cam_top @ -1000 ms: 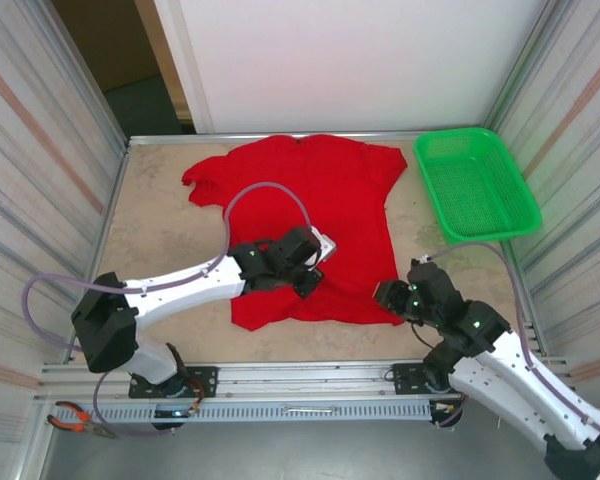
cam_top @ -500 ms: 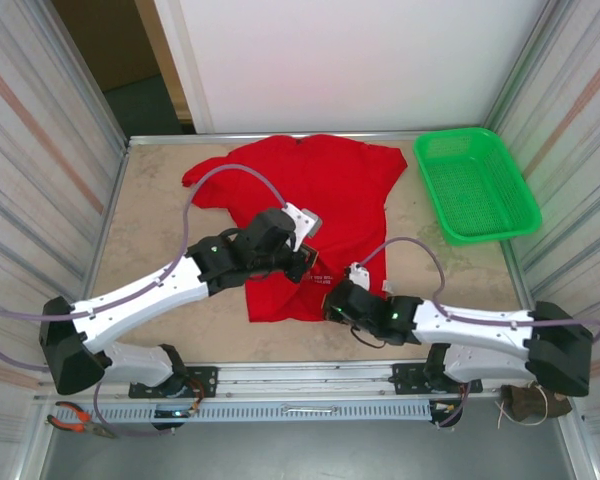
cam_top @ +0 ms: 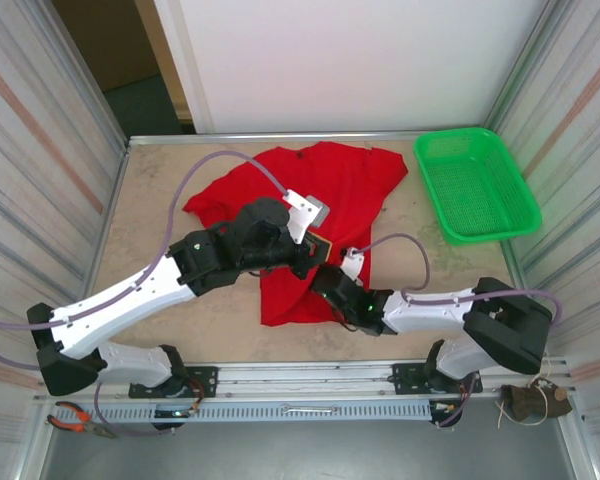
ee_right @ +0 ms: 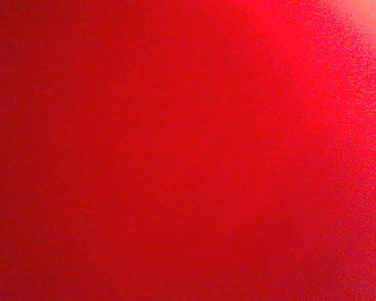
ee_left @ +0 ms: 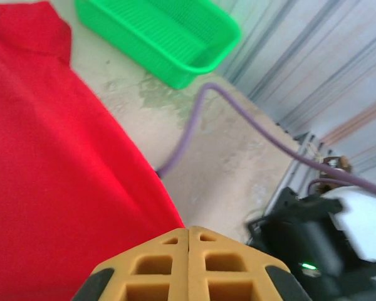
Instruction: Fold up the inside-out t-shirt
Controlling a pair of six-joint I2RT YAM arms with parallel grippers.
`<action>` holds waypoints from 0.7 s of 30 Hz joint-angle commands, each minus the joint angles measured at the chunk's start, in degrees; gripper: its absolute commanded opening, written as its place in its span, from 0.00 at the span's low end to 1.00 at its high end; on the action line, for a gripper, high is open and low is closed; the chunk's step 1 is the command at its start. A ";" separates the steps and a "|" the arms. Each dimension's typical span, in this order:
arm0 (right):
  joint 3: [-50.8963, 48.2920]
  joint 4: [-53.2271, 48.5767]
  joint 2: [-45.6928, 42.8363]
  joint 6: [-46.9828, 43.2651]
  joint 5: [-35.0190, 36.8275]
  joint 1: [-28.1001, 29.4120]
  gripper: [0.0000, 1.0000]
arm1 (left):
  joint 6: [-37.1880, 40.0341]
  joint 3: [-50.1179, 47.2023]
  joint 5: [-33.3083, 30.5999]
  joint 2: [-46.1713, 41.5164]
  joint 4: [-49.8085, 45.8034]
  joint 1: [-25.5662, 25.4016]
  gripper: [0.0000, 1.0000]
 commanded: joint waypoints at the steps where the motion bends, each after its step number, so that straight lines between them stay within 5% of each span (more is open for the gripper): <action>1: 3.14 5.09 2.81 -3.76 -0.97 -2.99 0.00 | -1.11 4.30 1.69 -0.55 0.57 -2.64 0.00; 8: 6.90 8.81 10.86 -0.01 -4.52 -5.97 0.00 | -0.87 10.42 1.55 2.63 2.00 -5.57 0.00; 21: 9.72 -2.58 15.74 9.15 11.28 9.51 0.00 | -0.39 10.43 -0.05 5.76 1.96 -5.57 0.00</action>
